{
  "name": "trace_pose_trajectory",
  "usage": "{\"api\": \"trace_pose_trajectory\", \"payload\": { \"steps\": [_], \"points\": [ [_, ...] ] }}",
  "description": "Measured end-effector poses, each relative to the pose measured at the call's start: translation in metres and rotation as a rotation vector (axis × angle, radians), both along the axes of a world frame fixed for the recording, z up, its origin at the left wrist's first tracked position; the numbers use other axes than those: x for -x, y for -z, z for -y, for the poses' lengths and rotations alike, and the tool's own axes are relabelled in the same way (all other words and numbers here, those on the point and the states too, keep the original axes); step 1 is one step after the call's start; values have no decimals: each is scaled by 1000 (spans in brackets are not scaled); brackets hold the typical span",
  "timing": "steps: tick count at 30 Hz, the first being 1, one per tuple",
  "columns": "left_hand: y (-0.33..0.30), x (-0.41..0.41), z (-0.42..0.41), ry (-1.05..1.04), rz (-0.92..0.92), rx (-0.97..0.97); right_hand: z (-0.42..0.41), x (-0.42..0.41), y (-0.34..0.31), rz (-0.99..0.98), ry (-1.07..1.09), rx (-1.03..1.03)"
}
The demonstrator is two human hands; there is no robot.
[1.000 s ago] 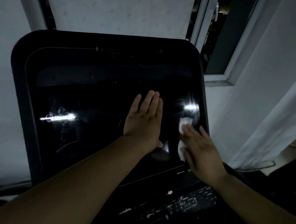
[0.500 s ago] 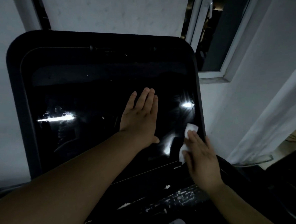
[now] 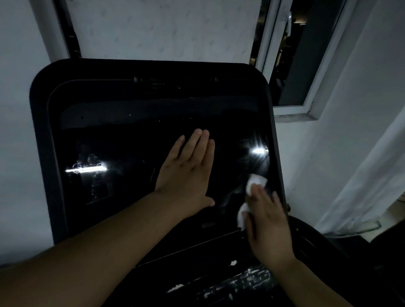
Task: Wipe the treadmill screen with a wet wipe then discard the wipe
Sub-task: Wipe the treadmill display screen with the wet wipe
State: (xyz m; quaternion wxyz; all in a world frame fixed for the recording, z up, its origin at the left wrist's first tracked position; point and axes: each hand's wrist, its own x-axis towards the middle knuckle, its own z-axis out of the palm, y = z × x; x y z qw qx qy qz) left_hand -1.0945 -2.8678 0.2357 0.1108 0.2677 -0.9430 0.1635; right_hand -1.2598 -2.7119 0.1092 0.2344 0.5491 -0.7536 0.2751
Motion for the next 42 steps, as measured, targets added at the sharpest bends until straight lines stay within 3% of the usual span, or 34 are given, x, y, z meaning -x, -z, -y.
{"api": "trace_pose_trajectory", "payload": {
  "steps": [3,5,9,12,13,17,19,21,25,30,36,42],
  "points": [
    [6,-22,-3,-17,19,5,7,-18,4,-139,-223,-27],
    [10,-36,-4,-39,26,-2,9,-8,-1,-133,-180,4],
    [17,-66,-1,-89,27,-26,19,-2,-16,72,49,115],
    [19,-79,0,-111,10,-44,28,-31,-33,66,-74,221],
    [18,-82,0,-113,6,-43,31,-41,-49,184,-106,279],
    [14,-91,4,-113,-11,-53,47,-51,-98,1001,-262,428],
    [13,-93,5,-113,-28,-64,57,-47,-109,1083,-240,419],
    [12,-93,4,-106,-48,-71,67,-35,-106,978,-105,403],
    [15,-89,2,-99,-40,-71,78,-22,-83,527,255,281],
    [18,-91,4,-108,-25,-82,82,-38,-72,376,256,354],
    [20,-97,7,-114,-33,-80,68,-45,-34,-14,106,285],
    [23,-103,8,-83,-87,-81,72,-6,-53,76,300,307]
  ]
}}
